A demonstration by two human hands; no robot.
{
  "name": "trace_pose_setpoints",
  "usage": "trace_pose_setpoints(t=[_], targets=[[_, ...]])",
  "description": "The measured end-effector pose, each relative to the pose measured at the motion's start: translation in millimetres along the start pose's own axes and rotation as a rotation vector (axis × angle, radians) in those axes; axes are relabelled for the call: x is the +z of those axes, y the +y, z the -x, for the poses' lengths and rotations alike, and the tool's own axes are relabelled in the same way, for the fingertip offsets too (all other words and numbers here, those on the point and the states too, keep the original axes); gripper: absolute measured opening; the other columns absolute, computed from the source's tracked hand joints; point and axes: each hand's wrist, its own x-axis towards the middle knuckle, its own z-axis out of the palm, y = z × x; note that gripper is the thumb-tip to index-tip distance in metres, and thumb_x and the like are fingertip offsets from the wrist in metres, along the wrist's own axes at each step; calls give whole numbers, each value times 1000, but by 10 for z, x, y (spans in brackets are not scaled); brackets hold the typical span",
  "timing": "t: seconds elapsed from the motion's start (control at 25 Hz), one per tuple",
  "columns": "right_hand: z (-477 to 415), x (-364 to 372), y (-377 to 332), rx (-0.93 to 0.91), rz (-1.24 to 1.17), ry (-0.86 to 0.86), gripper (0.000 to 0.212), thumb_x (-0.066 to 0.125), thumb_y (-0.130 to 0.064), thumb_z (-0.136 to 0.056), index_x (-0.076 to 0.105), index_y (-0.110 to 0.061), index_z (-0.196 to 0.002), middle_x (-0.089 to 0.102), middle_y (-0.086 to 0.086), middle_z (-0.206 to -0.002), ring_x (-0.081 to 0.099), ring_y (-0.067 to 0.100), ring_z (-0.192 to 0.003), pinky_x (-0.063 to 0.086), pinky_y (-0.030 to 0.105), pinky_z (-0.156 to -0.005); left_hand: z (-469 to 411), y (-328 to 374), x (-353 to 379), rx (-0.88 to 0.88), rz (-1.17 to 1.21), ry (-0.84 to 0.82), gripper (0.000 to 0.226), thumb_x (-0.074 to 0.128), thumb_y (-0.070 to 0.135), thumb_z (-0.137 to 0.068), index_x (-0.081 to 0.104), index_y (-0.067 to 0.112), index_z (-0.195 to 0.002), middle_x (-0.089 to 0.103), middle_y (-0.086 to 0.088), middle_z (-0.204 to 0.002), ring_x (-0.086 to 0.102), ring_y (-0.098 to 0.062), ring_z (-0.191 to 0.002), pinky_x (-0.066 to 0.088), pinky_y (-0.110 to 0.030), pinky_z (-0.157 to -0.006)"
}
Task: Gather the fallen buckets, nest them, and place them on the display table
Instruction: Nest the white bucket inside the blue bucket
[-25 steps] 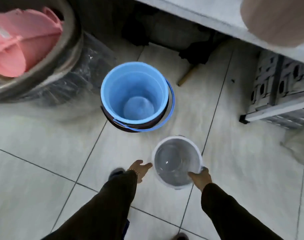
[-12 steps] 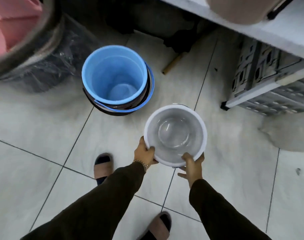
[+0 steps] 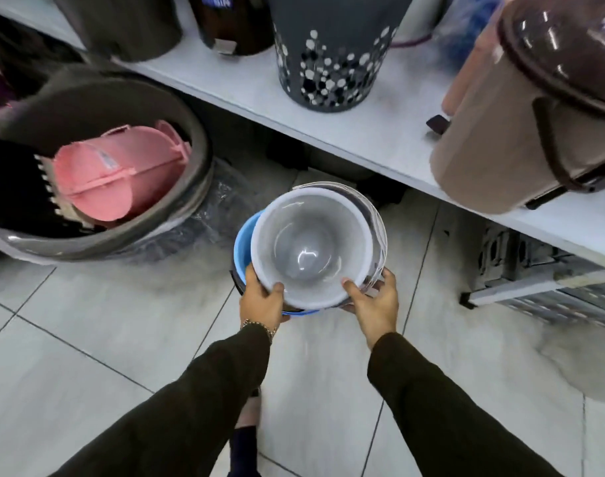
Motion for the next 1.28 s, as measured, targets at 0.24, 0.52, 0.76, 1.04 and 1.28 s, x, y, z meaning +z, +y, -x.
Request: trace_pose_setpoints(t=[0.24,0.52,0.76,1.04,1.28], targets=[[-566,872,511,71,194,53,59,79,4,-79,50,-13,-128,66,12,-122,68,37,-110,60,60,-81,-1073,-279,-439,-70,-558,-3,76,58,41,-91,18,37,-156,37,-17,-148,49,-41,-127,42,-45,-109],[-928,987,1012,77,656,210,124,94,-28,-64,12,-24,-157,21,10,-152,41,37,-133,51,53,-102,-1691,-655,-229,-161,-463,-44,107,66,20,-90,-17,25,-157,25,-21,-156,48,-41,-130,43,-45,-107],[-1109,938,1255,404,531,256,150,94,-54,-51,-5,-22,-159,11,17,-162,34,45,-141,40,52,-110,-1979,-840,-380,-434,-231,-29,87,77,34,-58,44,18,-137,64,5,-89,66,-25,-84,60,-37,-76],[-921,880,1356,469,162,304,85,98,-28,-51,53,-15,-123,69,12,-119,68,32,-105,56,52,-96,-2021,-696,-507,-485,-269,-162,53,75,17,-73,52,15,-121,66,-18,-113,69,-35,-83,61,-38,-57],[-207,852,1134,416,24,356,73,97,-18,-53,53,-15,-112,71,15,-102,72,33,-90,64,46,-76,-1474,-416,-819,-435,-285,-179,49,77,14,-68,53,10,-111,67,-23,-109,70,-45,-94,60,-61,-76]])
